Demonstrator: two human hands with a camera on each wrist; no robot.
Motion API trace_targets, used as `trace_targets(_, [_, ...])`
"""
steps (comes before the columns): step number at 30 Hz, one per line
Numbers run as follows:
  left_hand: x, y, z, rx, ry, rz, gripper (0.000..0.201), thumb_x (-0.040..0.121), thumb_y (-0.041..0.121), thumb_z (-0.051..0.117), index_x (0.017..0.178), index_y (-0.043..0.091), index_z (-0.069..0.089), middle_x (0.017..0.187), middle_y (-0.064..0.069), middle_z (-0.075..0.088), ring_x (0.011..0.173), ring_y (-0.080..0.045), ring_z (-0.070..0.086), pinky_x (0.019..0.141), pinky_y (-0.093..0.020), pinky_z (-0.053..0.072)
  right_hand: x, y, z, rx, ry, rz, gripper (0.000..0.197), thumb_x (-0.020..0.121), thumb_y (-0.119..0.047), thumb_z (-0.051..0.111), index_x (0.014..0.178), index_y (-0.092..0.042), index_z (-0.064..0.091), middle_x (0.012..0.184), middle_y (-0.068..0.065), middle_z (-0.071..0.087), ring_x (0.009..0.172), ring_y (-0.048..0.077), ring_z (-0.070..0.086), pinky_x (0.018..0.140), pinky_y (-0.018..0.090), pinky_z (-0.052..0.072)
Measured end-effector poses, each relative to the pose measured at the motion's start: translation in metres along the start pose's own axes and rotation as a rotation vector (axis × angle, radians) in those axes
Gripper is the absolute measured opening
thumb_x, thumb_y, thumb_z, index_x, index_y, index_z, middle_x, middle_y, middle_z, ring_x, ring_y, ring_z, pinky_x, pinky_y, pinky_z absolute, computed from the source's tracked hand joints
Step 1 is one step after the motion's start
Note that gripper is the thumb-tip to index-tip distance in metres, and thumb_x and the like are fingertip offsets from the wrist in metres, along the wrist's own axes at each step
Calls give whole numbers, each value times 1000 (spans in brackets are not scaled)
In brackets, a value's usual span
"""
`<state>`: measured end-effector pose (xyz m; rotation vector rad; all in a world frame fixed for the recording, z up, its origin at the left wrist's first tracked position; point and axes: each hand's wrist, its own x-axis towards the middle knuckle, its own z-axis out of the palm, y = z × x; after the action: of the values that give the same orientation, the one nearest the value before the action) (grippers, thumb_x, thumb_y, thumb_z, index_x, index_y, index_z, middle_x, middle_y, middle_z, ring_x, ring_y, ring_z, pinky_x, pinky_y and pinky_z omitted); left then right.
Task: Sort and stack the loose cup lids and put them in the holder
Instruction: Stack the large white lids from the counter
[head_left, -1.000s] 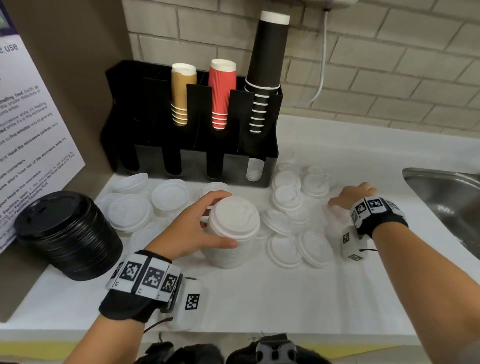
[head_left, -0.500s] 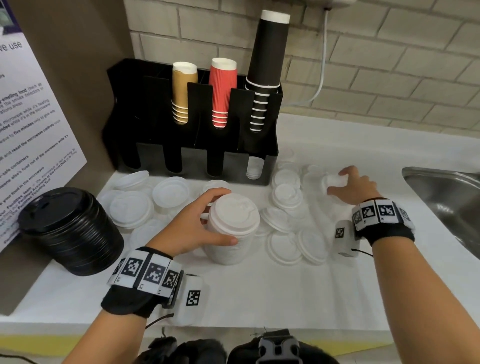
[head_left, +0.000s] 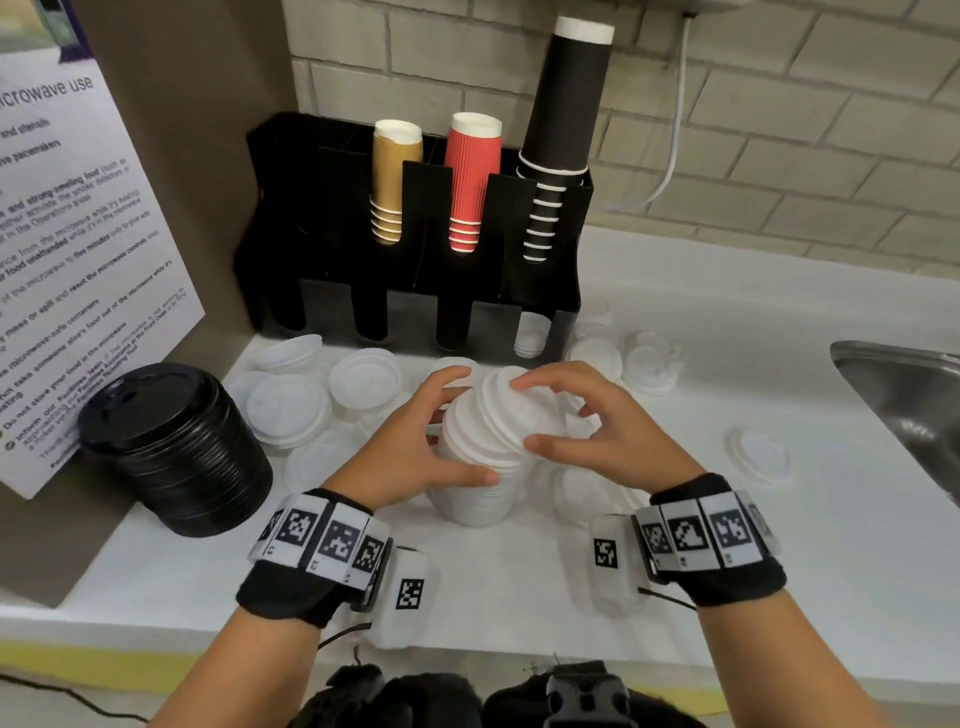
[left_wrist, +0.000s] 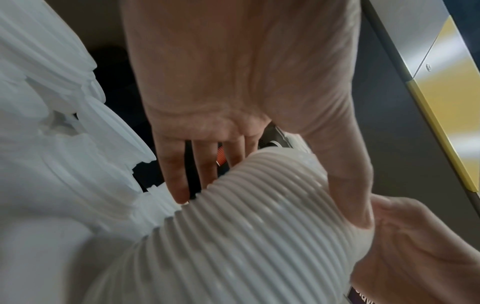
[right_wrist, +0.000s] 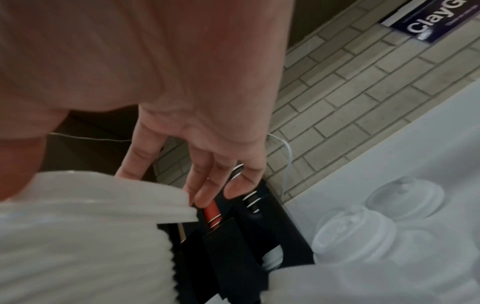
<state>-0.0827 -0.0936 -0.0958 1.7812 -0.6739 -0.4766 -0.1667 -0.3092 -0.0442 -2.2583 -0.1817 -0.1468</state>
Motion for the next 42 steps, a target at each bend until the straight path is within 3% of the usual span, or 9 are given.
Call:
trace_targets(3, [1, 0, 1, -14, -5, -4, 105, 59, 26, 91, 141, 45, 28, 129, 24, 49, 114, 12, 50, 88, -6, 43, 4, -3, 6, -57, -25, -36, 43, 76, -21, 79, 115, -34, 65, 123, -14, 52, 117, -6, 43, 89, 0, 28])
trace_targets(8, [1, -1, 0, -22, -5, -9, 109, 59, 23, 92, 144, 42, 26, 132, 17, 50, 119, 3, 51, 99, -17, 43, 10, -8, 13, -92, -81, -42, 41, 76, -26, 79, 109, -43, 64, 127, -10, 48, 128, 8, 38, 107, 24, 29])
trace_targets(12, [1, -1, 0, -24, -11, -7, 109, 60, 21, 92, 144, 40, 26, 133, 17, 51, 120, 2, 51, 99, -18, 43, 11, -9, 16, -98, -96, -45, 42, 74, -25, 80, 107, -45, 63, 127, -12, 46, 127, 9, 37, 108, 24, 28])
trace_targets(19, [-1, 1, -2, 4, -32, 11, 105, 60, 25, 91, 143, 42, 30, 136, 17, 47, 123, 0, 48, 100, -20, 43, 9, -5, 15, -59, -91, -44, 44, 73, -24, 82, 112, -35, 64, 125, -13, 48, 116, -9, 41, 89, 1, 29])
trace_targets(25, [0, 8, -2, -2, -44, 69, 81, 64, 30, 89, 128, 52, 45, 123, 33, 51, 116, 8, 49, 91, -12, 44, 10, -2, 7, -21, -121, -18, 44, 70, -34, 83, 108, -33, 60, 122, -13, 50, 115, 0, 46, 82, 7, 39])
trace_targets(29, [2, 8, -4, -7, -32, 71, 66, 64, 23, 90, 112, 45, 50, 124, 30, 53, 110, 9, 52, 86, -7, 43, 28, 31, -26, 19, 163, 170, 25, 79, -31, 75, 98, -24, 61, 108, -9, 58, 103, 9, 53, 80, 12, 43])
trace_targets(31, [3, 7, -4, -14, -26, 71, 63, 63, 21, 90, 108, 42, 50, 127, 30, 52, 110, 9, 52, 86, -7, 43, 40, 64, -53, -208, 252, 368, 26, 84, -24, 71, 106, -16, 61, 112, 3, 56, 108, 21, 51, 93, 25, 42])
trace_targets(36, [2, 6, -6, -22, -26, 77, 63, 62, 18, 90, 105, 39, 49, 126, 34, 52, 112, 10, 51, 86, -5, 42, 49, 116, -87, -558, 118, 858, 51, 84, -41, 67, 129, -28, 50, 134, 20, 39, 122, 43, 41, 103, 44, 37])
trace_targets(42, [2, 5, -6, -28, -26, 79, 64, 63, 16, 90, 105, 40, 49, 125, 34, 52, 111, 9, 52, 85, -5, 42, 55, 120, -97, -743, -65, 936, 53, 82, -49, 66, 128, -25, 53, 137, 14, 39, 128, 38, 38, 106, 44, 36])
